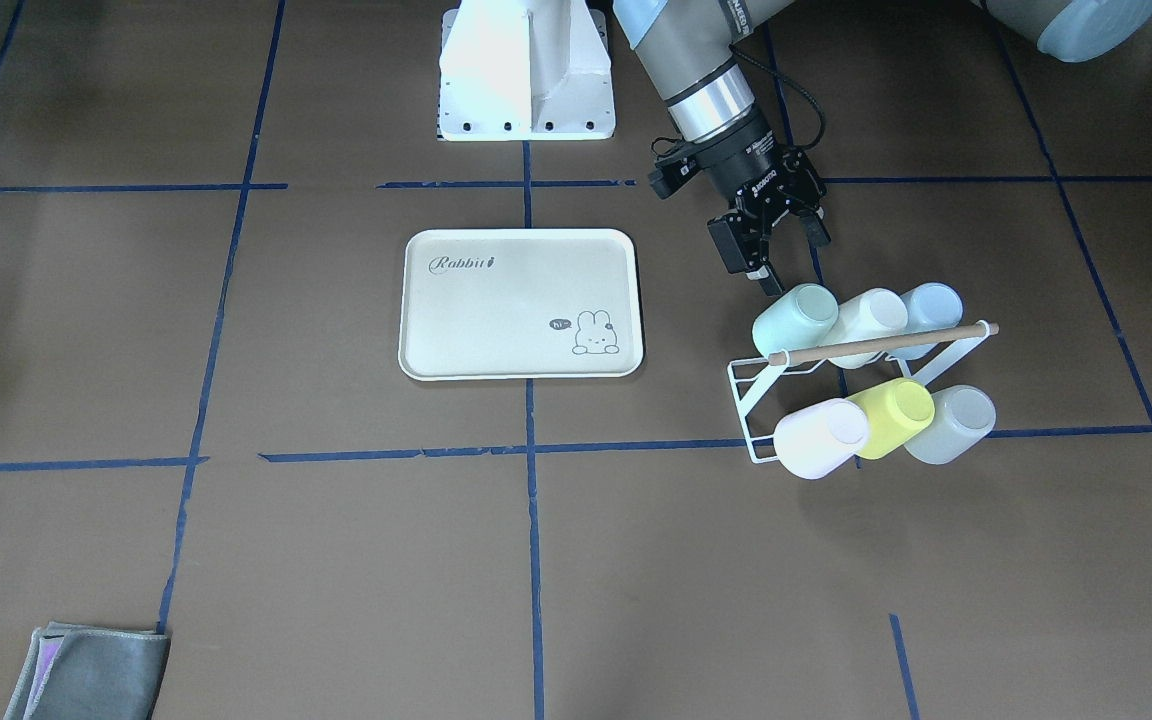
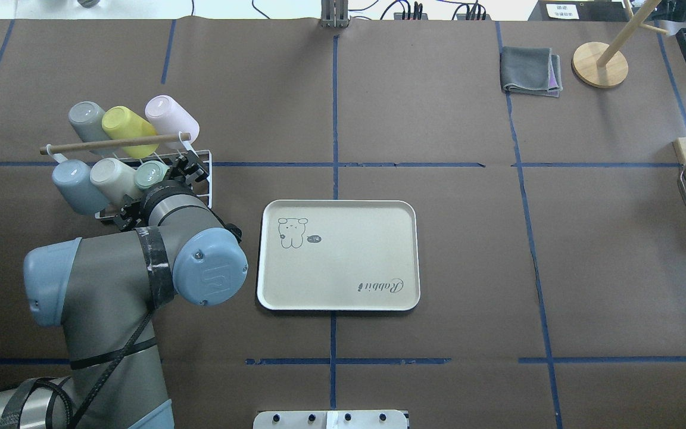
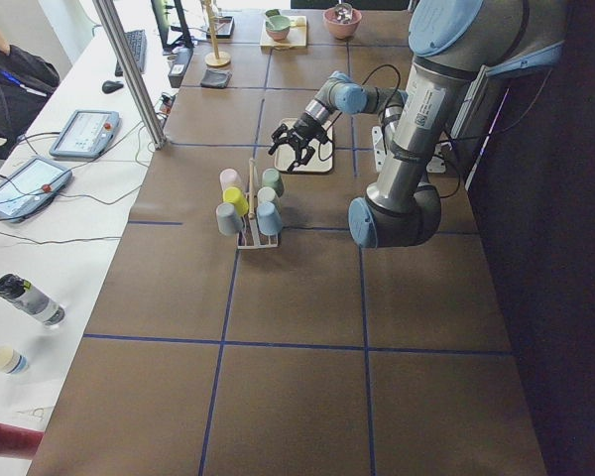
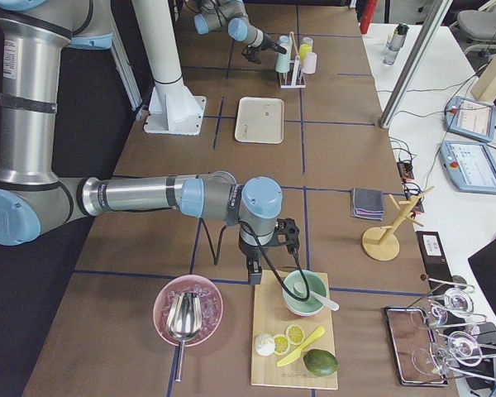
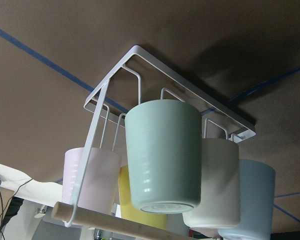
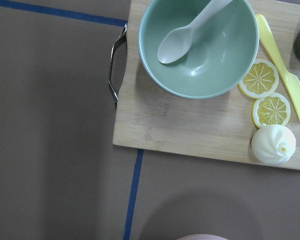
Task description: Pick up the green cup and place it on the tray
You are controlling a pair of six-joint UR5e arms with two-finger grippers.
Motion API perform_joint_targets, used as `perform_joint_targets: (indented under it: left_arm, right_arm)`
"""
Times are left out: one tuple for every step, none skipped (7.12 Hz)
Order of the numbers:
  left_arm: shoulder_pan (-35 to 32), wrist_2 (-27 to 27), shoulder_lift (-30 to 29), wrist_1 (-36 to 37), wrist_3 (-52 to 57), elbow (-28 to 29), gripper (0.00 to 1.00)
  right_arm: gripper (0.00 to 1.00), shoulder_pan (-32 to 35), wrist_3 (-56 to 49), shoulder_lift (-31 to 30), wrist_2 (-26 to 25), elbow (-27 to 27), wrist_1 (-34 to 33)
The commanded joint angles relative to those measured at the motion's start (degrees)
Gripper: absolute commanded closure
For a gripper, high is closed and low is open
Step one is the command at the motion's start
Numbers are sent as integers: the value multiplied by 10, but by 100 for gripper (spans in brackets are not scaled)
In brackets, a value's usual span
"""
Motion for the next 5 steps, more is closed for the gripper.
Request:
perform_joint_targets:
  left_arm:
    - [1, 2, 0, -11, -17, 17, 0]
    - [1, 11, 0, -38, -18, 42, 0]
    - [1, 14, 10, -67, -18, 58, 0]
    - [0, 14, 18, -75, -17, 58, 0]
    - [1, 14, 19, -75, -17, 59, 0]
  right_arm:
    - [0, 0, 0, 0, 0, -1, 0]
    - [0, 0, 0, 0, 0, -1, 0]
    - [0, 0, 0, 0, 0, -1, 0]
    - [0, 0, 1, -1, 0, 0, 0]
    - [0, 0, 0, -1, 0, 0, 0]
